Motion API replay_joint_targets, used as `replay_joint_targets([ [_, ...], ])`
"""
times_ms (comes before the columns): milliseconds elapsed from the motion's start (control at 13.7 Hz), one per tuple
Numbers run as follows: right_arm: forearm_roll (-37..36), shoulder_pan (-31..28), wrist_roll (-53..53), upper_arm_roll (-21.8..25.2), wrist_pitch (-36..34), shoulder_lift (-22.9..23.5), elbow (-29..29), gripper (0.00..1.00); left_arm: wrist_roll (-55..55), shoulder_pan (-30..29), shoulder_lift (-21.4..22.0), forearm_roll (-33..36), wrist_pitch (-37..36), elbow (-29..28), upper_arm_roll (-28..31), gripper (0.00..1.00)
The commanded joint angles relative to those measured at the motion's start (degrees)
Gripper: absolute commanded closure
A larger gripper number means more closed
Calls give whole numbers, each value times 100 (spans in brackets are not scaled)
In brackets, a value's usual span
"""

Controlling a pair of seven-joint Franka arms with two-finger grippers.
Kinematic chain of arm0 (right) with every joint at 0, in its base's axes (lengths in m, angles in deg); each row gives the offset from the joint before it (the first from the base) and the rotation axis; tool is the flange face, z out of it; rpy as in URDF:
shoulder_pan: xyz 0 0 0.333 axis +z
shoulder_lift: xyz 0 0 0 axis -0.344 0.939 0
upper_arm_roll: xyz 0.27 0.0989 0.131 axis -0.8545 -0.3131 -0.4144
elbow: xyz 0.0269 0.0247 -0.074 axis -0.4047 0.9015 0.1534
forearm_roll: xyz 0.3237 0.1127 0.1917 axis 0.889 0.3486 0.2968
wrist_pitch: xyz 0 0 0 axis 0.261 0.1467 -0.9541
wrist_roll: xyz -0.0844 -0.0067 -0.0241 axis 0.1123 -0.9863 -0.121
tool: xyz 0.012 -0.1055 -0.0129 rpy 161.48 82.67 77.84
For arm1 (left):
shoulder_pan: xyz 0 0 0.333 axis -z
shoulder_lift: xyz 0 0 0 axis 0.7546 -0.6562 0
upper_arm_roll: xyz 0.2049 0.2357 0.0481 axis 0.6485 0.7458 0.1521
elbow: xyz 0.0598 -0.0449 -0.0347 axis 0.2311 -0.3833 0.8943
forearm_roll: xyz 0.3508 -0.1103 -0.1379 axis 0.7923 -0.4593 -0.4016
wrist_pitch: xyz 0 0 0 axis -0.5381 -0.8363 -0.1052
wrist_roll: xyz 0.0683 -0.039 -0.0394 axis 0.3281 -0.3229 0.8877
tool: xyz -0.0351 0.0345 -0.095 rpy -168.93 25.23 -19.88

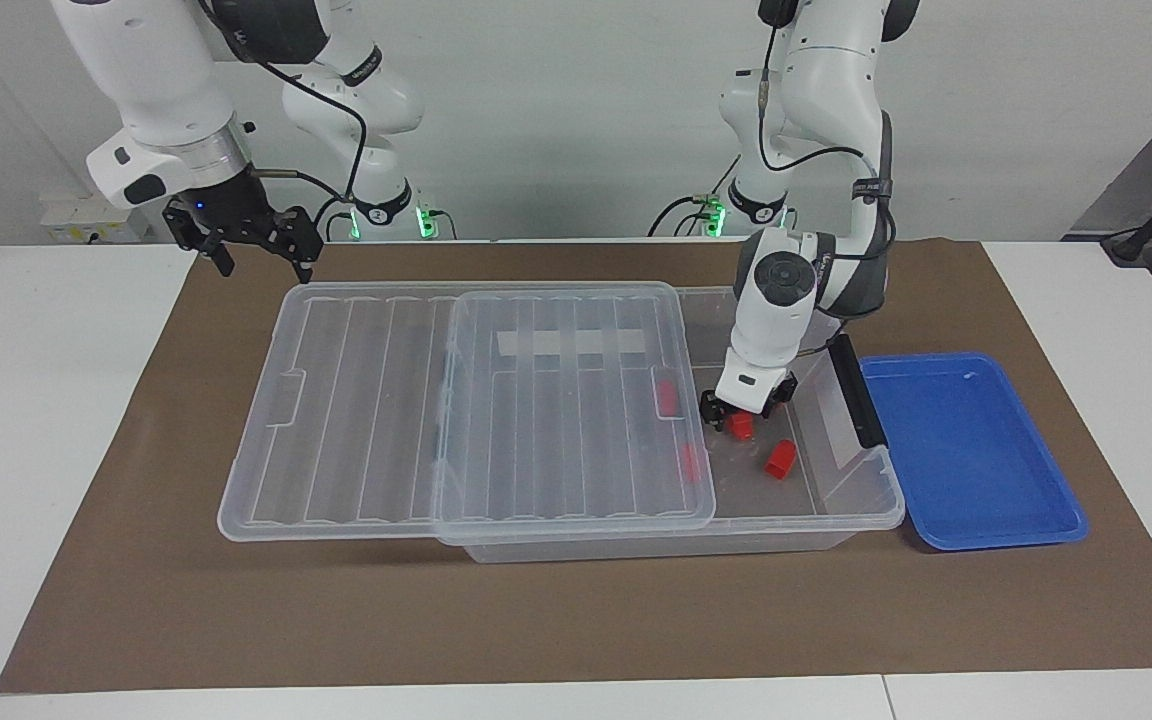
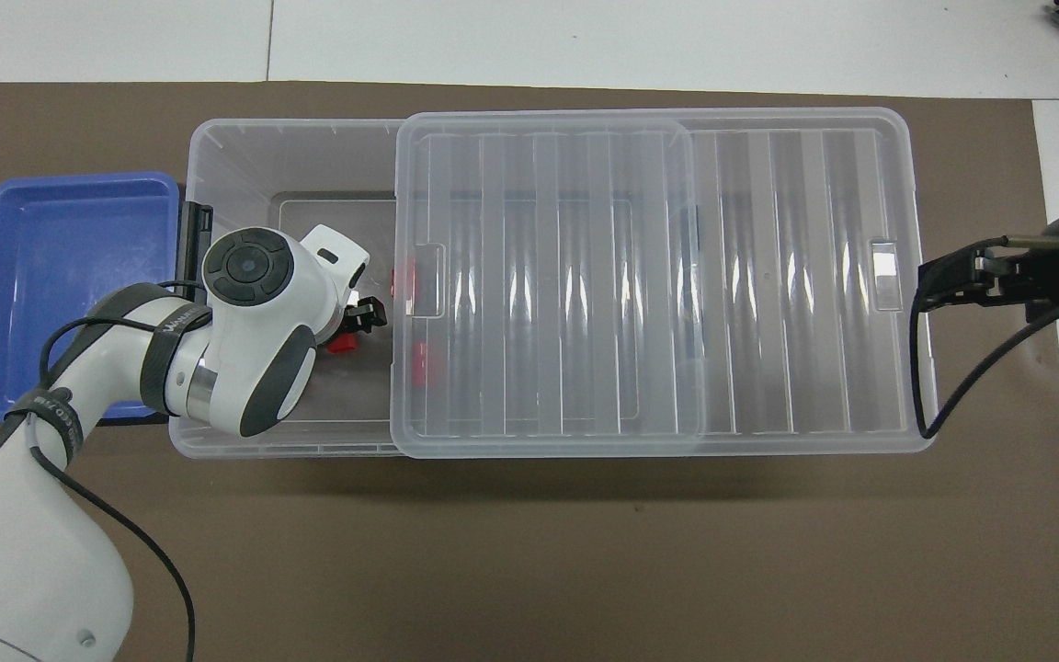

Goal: Place red block in blue tray from box
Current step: 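Close the left gripper on the red block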

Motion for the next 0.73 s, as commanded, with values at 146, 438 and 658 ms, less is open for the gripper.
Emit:
replay_joint_targets([
  [146, -13, -126, 73, -62, 35, -142, 168, 0, 47, 43, 168, 108, 117, -206, 42, 70],
  [438, -13, -126, 73, -53, 35, -142, 168, 0, -32, -18, 177, 108, -180, -101, 42, 100],
  [658, -13, -126, 73, -53, 35, -142, 168, 0, -41, -141, 457, 56, -1232, 495, 51, 100],
])
